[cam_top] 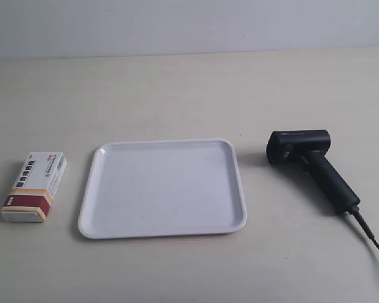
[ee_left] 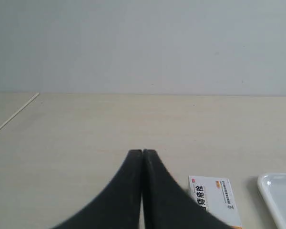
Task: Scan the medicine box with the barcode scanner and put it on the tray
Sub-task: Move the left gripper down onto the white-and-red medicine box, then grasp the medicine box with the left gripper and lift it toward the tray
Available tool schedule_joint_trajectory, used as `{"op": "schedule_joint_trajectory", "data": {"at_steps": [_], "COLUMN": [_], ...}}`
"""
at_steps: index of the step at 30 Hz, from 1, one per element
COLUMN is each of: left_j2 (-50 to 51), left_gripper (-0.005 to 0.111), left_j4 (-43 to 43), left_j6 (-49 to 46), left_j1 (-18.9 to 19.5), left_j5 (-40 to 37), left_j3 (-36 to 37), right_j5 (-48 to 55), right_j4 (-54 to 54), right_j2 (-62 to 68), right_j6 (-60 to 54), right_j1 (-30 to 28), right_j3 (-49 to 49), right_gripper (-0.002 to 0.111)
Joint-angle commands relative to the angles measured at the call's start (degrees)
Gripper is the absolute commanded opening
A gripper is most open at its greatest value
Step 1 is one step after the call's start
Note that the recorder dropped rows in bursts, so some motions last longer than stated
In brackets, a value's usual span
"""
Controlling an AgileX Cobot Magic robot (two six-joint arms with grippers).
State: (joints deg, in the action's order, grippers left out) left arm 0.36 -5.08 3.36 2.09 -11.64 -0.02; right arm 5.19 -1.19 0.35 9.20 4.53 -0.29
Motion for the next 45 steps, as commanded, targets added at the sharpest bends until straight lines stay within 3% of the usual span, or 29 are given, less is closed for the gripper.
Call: {"op": "schedule_joint_trajectory", "data": {"at_steps": [1,6,10,13,15,16,17,18,21,23,24,28,31,34,37,41,43,45], "left_j2": [-0.4,-0.4,-0.4,-0.4,-0.4,-0.4,-0.4,1.6,17.5,35.1,44.8,64.8,74.7,80.8,84.3,87.8,90.4,93.1], "left_gripper": [0.003,0.003,0.003,0.003,0.003,0.002,0.001,0.000,0.000,0.000,0.000,0.000,0.001,0.015,0.048,0.090,0.101,0.104], "left_j4": [0.3,0.3,0.4,1.0,1.0,1.0,1.0,4.0,18.1,15.9,12.8,8.9,8.3,8.3,8.3,7.5,6.0,4.2], "left_j6": [0.1,0.1,1.8,21.3,27.2,26.4,23.2,13.4,-0.2,-0.4,-0.2,0.1,-1.2,-3.4,-2.8,-3.4,-3.4,-3.4], "left_j1": [0.1,0.1,0.1,0.1,0.1,0.1,0.1,0.7,1.8,1.8,1.8,-0.6,-6.4,-12.5,-16.0,-16.5,-16.5,-16.5], "left_j5": [0.0,0.0,6.7,15.5,24.2,33.6,36.7,36.1,30.0,28.8,24.1,15.7,16.1,19.9,25.4,28.0,29.1,30.3], "left_j3": [0.0,0.0,0.0,0.0,0.0,0.0,0.0,-1.6,-6.5,-8.8,-11.5,-18.8,-21.7,-22.7,-22.8,-22.8,-22.8,-22.8], "right_j5": [-0.1,-0.1,-0.1,-1.5,-4.6,-7.4,-9.9,-11.8,-10.8,-9.7,-7.6,-6.5,-6.4,-6.4,-6.5,-8.3,-9.5,-9.7], "right_j4": [-0.5,-0.5,-0.5,-0.3,1.2,4.3,5.7,6.9,6.9,6.9,6.9,6.6,6.5,6.5,6.5,6.5,6.5,6.5], "right_j2": [-0.4,-0.4,-0.4,-0.4,-0.4,-0.4,-0.4,-0.4,2.0,8.8,14.8,28.8,39.1,46.2,51.8,56.1,57.4,57.9], "right_j6": [-0.1,-0.1,-0.1,-0.1,0.7,3.0,3.0,3.0,3.4,6.0,6.0,5.8,4.9,4.1,4.1,4.0,4.0,4.0], "right_j1": [-0.3,-0.3,-0.3,-0.3,-0.3,-0.3,-0.3,-0.3,-0.3,-0.2,-0.2,-0.2,-0.2,-0.2,-0.2,-0.2,-0.2,-0.2], "right_j3": [0.3,0.3,0.3,0.3,0.3,0.3,0.3,0.3,-2.9,-5.3,-7.1,-9.7,-12.1,-14.3,-15.4,-15.7,-15.7,-15.7], "right_gripper": [0.000,0.000,0.000,0.000,0.000,0.000,0.000,0.000,0.000,0.000,0.000,0.000,0.000,0.000,0.000,0.000,0.000,0.000]}}
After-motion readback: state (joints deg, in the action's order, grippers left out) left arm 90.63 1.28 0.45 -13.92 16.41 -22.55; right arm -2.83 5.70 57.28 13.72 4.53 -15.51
